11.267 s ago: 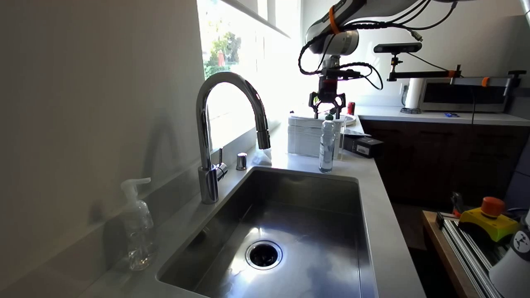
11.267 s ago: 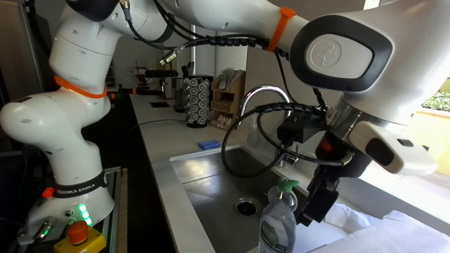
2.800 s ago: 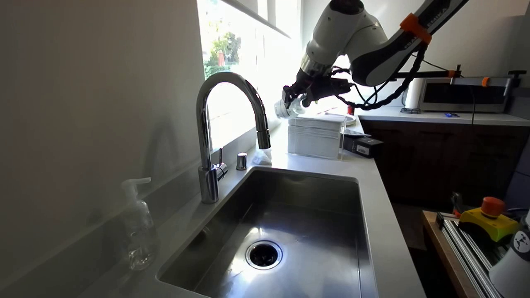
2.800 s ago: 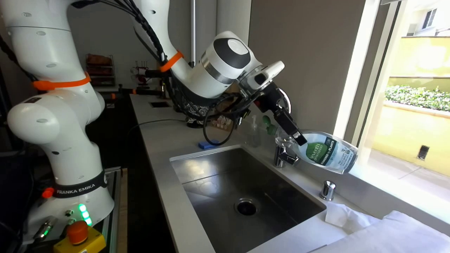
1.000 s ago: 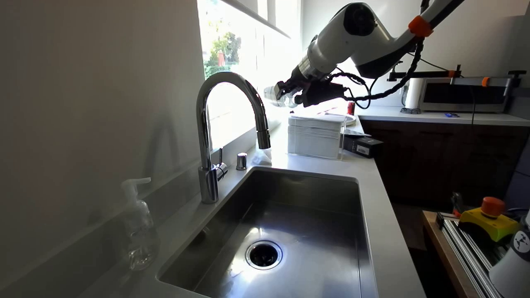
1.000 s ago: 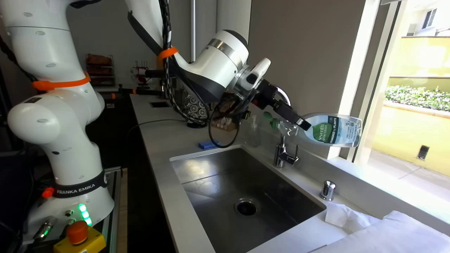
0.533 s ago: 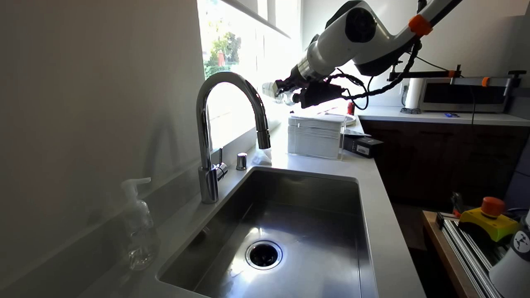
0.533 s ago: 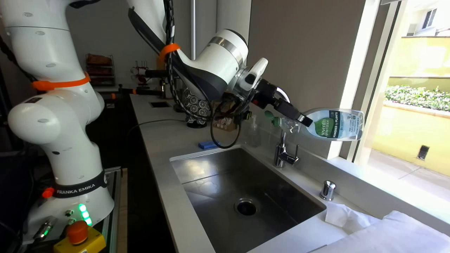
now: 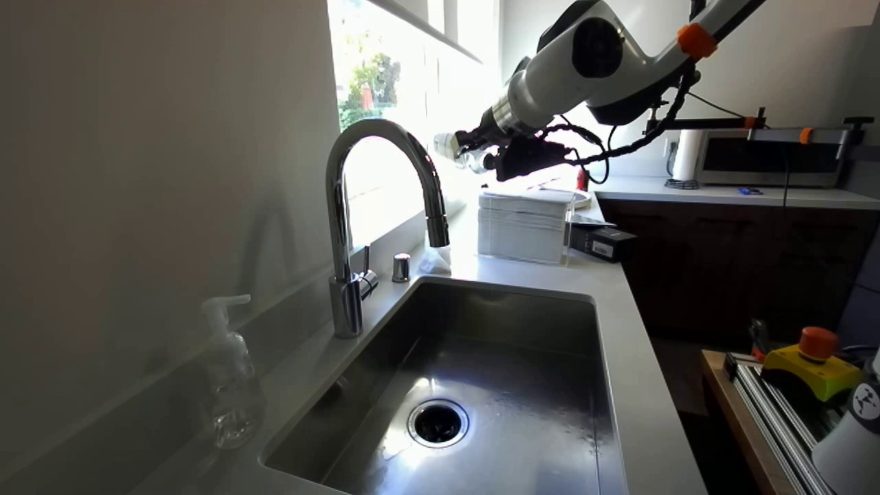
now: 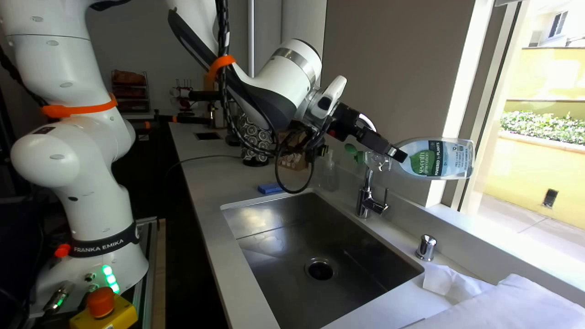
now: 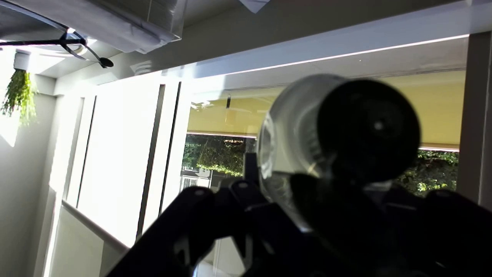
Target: Pour some dishwashing liquid in the sink.
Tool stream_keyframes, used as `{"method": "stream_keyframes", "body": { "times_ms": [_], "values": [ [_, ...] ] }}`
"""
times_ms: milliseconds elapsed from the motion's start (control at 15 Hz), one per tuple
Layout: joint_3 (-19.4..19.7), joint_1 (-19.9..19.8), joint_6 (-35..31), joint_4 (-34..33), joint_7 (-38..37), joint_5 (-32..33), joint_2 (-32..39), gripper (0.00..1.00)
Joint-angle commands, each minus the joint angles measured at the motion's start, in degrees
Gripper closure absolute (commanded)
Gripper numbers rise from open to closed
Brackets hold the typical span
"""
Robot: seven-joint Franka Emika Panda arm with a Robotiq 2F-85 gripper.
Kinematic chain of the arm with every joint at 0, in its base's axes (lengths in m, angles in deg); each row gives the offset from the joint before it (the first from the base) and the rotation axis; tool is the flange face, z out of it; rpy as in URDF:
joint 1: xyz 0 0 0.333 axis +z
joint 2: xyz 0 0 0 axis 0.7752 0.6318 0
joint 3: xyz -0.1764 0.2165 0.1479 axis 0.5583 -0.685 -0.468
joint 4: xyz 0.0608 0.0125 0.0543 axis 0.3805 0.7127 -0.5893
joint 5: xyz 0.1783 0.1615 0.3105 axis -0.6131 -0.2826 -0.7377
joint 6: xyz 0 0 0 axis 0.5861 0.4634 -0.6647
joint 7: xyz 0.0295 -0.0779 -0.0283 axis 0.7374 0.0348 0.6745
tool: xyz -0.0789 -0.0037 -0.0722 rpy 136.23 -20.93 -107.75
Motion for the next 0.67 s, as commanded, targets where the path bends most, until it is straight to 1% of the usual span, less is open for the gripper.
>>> {"method": "stream_keyframes", "body": {
  "times_ms": [0,600],
  "values": [
    [-0.3,0.5,1.8,0.4,-3.6,3.1,-1.0,0.69],
    [-0.7,0.9,3.7,0.6,-7.6,7.1,-1.3,0.69]
  ]
}}
